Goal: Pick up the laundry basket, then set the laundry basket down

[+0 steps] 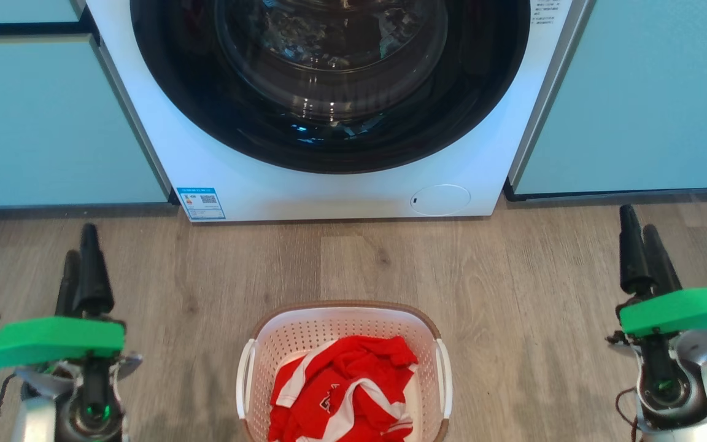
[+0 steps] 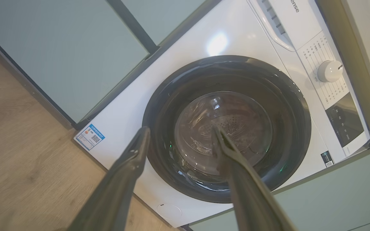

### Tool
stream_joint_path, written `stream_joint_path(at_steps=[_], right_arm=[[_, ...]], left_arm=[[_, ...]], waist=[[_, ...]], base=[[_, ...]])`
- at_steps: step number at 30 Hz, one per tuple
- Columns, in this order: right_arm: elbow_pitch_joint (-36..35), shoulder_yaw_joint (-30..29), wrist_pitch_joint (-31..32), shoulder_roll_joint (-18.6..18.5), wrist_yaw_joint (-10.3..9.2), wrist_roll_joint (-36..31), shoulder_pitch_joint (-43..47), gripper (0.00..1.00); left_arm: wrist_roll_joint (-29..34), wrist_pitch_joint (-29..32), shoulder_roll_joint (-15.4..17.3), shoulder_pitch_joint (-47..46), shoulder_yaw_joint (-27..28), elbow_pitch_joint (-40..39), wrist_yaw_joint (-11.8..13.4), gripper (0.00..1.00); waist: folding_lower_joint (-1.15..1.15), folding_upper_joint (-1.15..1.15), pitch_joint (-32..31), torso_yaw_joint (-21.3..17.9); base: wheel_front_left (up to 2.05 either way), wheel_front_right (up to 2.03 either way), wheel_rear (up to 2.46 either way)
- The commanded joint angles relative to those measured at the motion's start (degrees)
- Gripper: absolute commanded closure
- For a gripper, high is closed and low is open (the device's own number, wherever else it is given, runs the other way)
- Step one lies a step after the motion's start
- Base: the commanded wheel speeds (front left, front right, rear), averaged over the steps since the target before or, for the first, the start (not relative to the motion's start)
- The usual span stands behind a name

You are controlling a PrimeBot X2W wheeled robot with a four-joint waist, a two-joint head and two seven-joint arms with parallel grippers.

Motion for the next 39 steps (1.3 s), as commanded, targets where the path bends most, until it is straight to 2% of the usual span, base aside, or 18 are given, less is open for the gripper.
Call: stream_joint_path(at_steps=[1, 6, 9, 19, 20, 24, 28, 31, 33, 39], right_arm=[[-3.21, 0.66, -0.83, -0.52, 0.19, -2.52, -3.88, 0.00], [-5.03, 1.63, -1.67, -0.54, 0.21, -7.56, -4.44, 0.00], [-6.09, 2.32, -2.17, -0.55, 0.22, -10.09, -4.72, 0.00], [-8.14, 6.76, -3.85, -0.60, 0.25, -21.65, -4.76, 0.00], [-8.14, 6.76, -3.85, -0.60, 0.25, -21.65, -4.76, 0.00], [-7.50, 8.35, -4.52, -0.62, 0.26, -25.02, -4.12, 0.00], [-5.36, 9.79, -5.19, -0.64, 0.27, -27.15, -3.37, 0.00], [-3.87, 10.54, -5.69, -0.65, 0.28, -28.39, -3.08, 0.00], [-2.67, 11.14, -6.03, -0.66, 0.29, -29.34, -3.01, 0.00], [0.30, 12.90, -7.21, -0.69, 0.31, -33.39, -3.05, 0.00]], left_arm=[[3.06, -0.79, 0.60, -3.14, -0.01, -3.59, 0.86, 0.00], [10.97, -1.63, 0.66, -3.28, -2.85, -6.03, 4.05, 0.00], [15.26, -2.14, 1.93, -3.53, -5.37, -7.46, 6.65, 0.00], [25.04, -3.81, 9.66, -4.67, -18.56, -8.22, 20.39, 0.00], [25.04, -3.81, 9.66, -4.67, -18.56, -8.22, 20.39, 0.00], [26.15, -4.48, 12.22, -5.60, -24.25, -7.70, 24.24, 0.00], [26.52, -5.15, 13.60, -6.42, -28.07, -7.29, 25.44, 0.00], [26.38, -5.66, 13.31, -6.40, -29.02, -7.53, 25.77, 0.00], [26.52, -5.99, 13.13, -5.95, -28.90, -7.04, 25.06, 0.00], [29.78, -7.17, 12.22, -4.39, -28.22, -3.50, 20.16, 0.00]], waist=[[0.00, 0.00, 0.04, 0.03], [0.00, 0.00, 0.15, 0.03], [0.00, 0.00, 0.28, -0.08], [0.00, 0.00, 0.20, -0.63], [0.00, 0.00, 0.20, -0.63], [0.00, 0.00, 0.18, -0.94], [0.00, 0.00, 0.18, -1.13], [0.00, 0.00, 0.19, -1.18], [0.00, 0.00, 0.17, -1.22], [0.00, 0.00, -0.07, -1.39]], base=[[0.00, 0.00, 0.00], [0.00, 0.00, 0.00], [0.00, 0.00, 0.00], [0.00, 0.00, 0.00], [0.00, 0.00, 0.00], [0.00, 0.00, 0.00], [0.00, 0.00, 0.00], [0.00, 0.00, 0.00], [0.00, 0.00, 0.00], [0.00, 0.00, 0.00]])
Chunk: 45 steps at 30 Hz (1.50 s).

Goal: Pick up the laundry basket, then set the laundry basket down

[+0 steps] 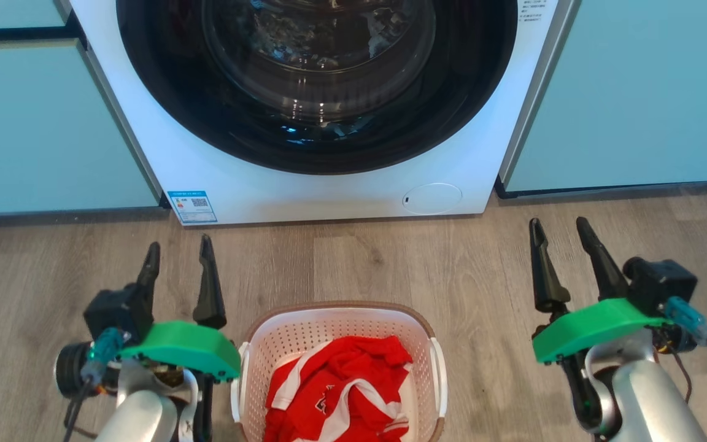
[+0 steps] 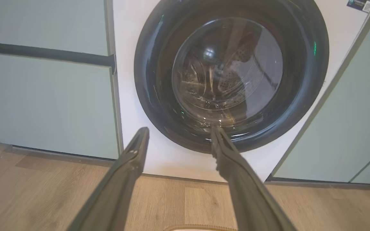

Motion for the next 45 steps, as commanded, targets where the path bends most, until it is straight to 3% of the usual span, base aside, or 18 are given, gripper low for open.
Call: stream_joint_path(at_steps=[1, 6, 11, 19, 29, 37, 45], right_arm=[[-1.29, 1.43, -0.93, -0.48, 0.32, -2.27, -2.22, 0.00], [-0.61, 1.72, -1.77, -0.50, 0.33, -5.30, -2.72, 0.00], [-4.20, 1.43, -2.60, -0.52, 0.35, -8.23, -3.58, 0.00], [-8.31, 1.85, -3.95, -0.56, 0.38, -12.02, -2.67, 0.00], [-2.30, 3.19, -5.46, -0.60, 0.41, -13.81, -1.30, 0.00], [7.27, 3.63, -5.59, -0.61, 0.41, -9.68, -1.10, 0.00], [10.11, 3.88, -5.59, -0.61, 0.41, -9.98, -2.34, 0.00]], left_arm=[[2.20, -1.10, 0.30, -2.01, 1.78, -0.67, -0.87, 0.00], [5.87, -1.93, -1.06, -1.79, 2.87, 0.22, -2.91, 0.00], [9.54, -2.77, -3.21, -2.00, 5.30, -2.95, -3.87, 0.00], [14.51, -4.11, -7.14, -0.11, 11.20, -7.00, -11.32, 0.00], [20.07, -5.62, -9.53, 2.29, 13.44, -0.88, -16.95, 0.00], [17.73, -5.75, -10.80, 3.78, 16.61, 7.89, -22.35, 0.00], [17.01, -5.75, -10.98, 3.85, 17.68, 9.18, -23.82, 0.00]], waist=[[0.00, 0.00, -0.13, 0.00], [0.00, 0.00, -0.29, -0.03], [0.00, 0.00, -0.20, -0.03], [0.00, 0.00, -0.08, -0.32], [0.00, 0.00, -0.36, -0.70], [0.00, 0.00, -0.79, -1.00], [0.00, 0.00, -1.09, -1.34]], base=[[0.00, 0.00, 0.00], [0.00, 0.00, 0.00], [0.00, 0.00, 0.00], [0.00, 0.00, 0.00], [0.00, 0.00, 0.00], [0.00, 0.00, 0.00], [0.00, 0.00, 0.00]])
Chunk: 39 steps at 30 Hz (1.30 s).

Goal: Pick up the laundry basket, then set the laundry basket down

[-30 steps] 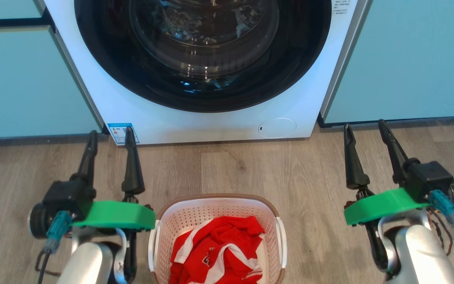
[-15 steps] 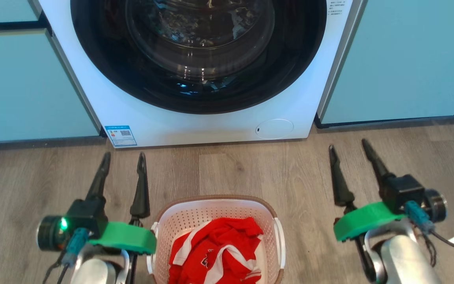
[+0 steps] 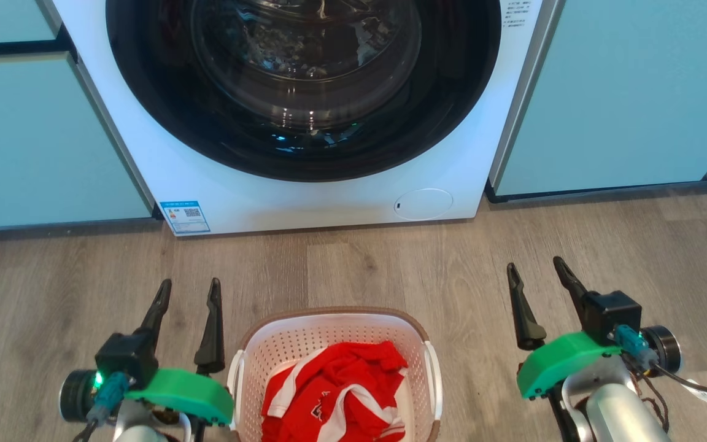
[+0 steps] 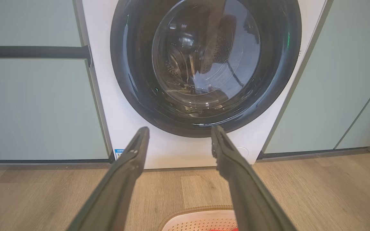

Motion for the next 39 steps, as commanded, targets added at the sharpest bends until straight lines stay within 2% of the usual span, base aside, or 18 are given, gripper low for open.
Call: stream_joint_path(at_steps=[1, 33, 39], right_arm=[[-1.63, 1.34, -0.70, -0.48, 0.40, -0.27, -2.46, 0.00], [-1.86, 1.59, -0.70, -0.48, 0.40, -2.50, -2.84, 0.00], [3.92, 2.35, 0.00, -0.48, 0.40, -4.64, -4.22, 0.00]], left_arm=[[-0.11, -0.32, -0.21, -2.24, 1.89, -1.75, -0.01, 0.00], [-0.38, -0.32, -0.22, -2.59, 0.76, -0.59, 0.96, 0.00], [-0.02, -0.32, -0.22, -3.08, 0.08, 4.55, 2.04, 0.00]], waist=[[0.00, 0.00, -0.02, 0.00], [0.00, 0.00, 0.59, 0.07], [0.00, 0.00, 2.77, -0.30]], base=[[0.00, 0.00, 0.00], [0.00, 0.00, 0.00], [0.00, 0.00, 0.00]])
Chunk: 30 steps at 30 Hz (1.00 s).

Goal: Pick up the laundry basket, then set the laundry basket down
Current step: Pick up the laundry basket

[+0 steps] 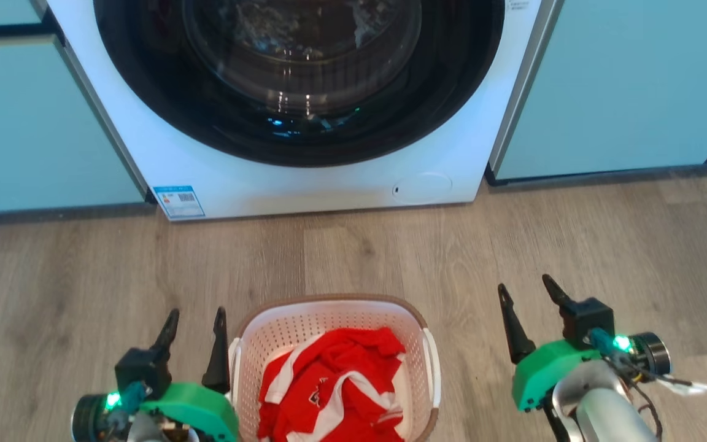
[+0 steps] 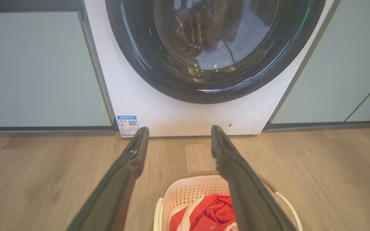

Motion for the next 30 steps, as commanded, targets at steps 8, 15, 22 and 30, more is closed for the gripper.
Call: stream_joint_path(at_steps=[8, 15, 22, 30], right_arm=[[6.47, 1.29, 3.70, -0.48, 0.40, 2.22, -9.79, 0.00], [11.13, 1.83, 4.42, -0.48, 0.40, 2.87, -13.81, 0.00], [15.93, 3.77, 7.04, -0.48, 0.40, 1.73, -18.37, 0.00], [18.43, 4.26, 6.87, -0.48, 0.40, 3.79, -21.20, 0.00]], left_arm=[[0.53, -0.30, -0.18, -10.52, 0.38, 11.31, 1.46, 0.00], [0.99, -0.30, -0.18, -18.69, -1.69, 24.09, 0.47, 0.00], [1.11, -0.30, -0.18, -27.97, -3.48, 36.31, -0.78, 0.00], [0.18, -0.30, -0.18, -33.71, -5.51, 43.96, -2.47, 0.00]], waist=[[0.00, 0.00, 10.77, 0.45], [0.00, 0.00, 17.48, 1.34], [0.00, 0.00, 25.05, 2.59], [0.00, 0.00, 30.11, 3.81]], base=[[0.00, 0.00, 0.00], [0.00, 0.00, 0.00], [0.00, 0.00, 0.00], [0.00, 0.00, 0.00]])
